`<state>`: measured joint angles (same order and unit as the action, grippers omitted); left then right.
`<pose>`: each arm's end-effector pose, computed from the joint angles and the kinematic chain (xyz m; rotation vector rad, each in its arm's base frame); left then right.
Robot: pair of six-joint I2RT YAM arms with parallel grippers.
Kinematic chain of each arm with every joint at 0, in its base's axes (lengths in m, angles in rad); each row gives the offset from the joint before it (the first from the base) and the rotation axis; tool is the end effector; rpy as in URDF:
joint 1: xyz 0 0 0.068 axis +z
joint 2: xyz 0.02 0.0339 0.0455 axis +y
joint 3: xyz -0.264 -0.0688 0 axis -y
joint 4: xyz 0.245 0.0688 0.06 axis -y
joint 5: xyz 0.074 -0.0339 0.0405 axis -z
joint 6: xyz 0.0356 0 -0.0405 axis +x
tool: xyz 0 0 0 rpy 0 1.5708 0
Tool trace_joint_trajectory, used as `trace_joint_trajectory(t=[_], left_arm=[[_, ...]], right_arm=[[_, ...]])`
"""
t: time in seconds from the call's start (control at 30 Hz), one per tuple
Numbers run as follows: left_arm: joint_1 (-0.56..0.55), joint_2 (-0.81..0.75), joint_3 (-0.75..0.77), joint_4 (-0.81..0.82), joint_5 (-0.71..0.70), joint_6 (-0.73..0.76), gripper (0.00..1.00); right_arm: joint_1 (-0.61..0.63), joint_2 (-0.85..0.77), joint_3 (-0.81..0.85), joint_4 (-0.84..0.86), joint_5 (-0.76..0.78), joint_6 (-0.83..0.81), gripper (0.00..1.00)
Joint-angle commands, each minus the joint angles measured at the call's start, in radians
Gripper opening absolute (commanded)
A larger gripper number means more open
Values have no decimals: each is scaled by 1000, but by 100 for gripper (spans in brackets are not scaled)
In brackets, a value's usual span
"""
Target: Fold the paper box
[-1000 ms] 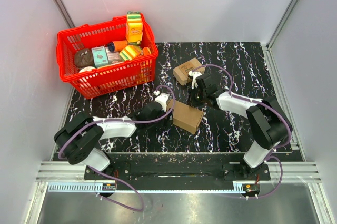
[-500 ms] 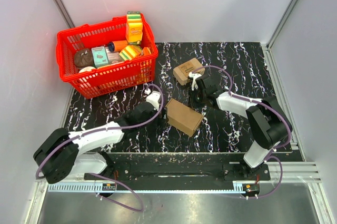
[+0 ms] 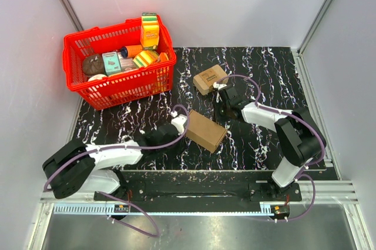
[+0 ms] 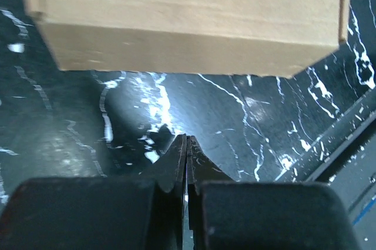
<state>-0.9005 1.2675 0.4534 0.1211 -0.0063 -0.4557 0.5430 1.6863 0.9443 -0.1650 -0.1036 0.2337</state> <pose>0.1476 -0.1858 0.1585 0.5181 2.3070 -0.6905 0.2883 0.1783 0.1682 -0.4341 2.4910 0.4513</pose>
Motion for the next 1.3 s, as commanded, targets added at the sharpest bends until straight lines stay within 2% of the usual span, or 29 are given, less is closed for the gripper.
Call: trace_joint_trajectory(t=[0.0,0.17,0.53,0.87,1.0,1.1,1.27], left_arm=[[-55,47,21,103,37,-54,0],[-101,127,83,104,13,-75,0],[-140,294,214,115,11,-127,0],[-153,331,235,124,11,-136,0],[-153,326,238,112,-37,-138,0],[-153,308,238,88,-75,-138,0],[-153,244,202,31,-147,-146,0]], right_arm=[[6,-17,25,-62,93,26,21],[6,-10,34,-125,122,18,20],[8,-25,-12,-174,16,102,15],[28,-54,-90,-153,-79,228,8],[41,-60,-111,-143,-97,274,8],[43,-71,-119,-165,-70,289,8],[41,-103,-108,-275,77,302,9]])
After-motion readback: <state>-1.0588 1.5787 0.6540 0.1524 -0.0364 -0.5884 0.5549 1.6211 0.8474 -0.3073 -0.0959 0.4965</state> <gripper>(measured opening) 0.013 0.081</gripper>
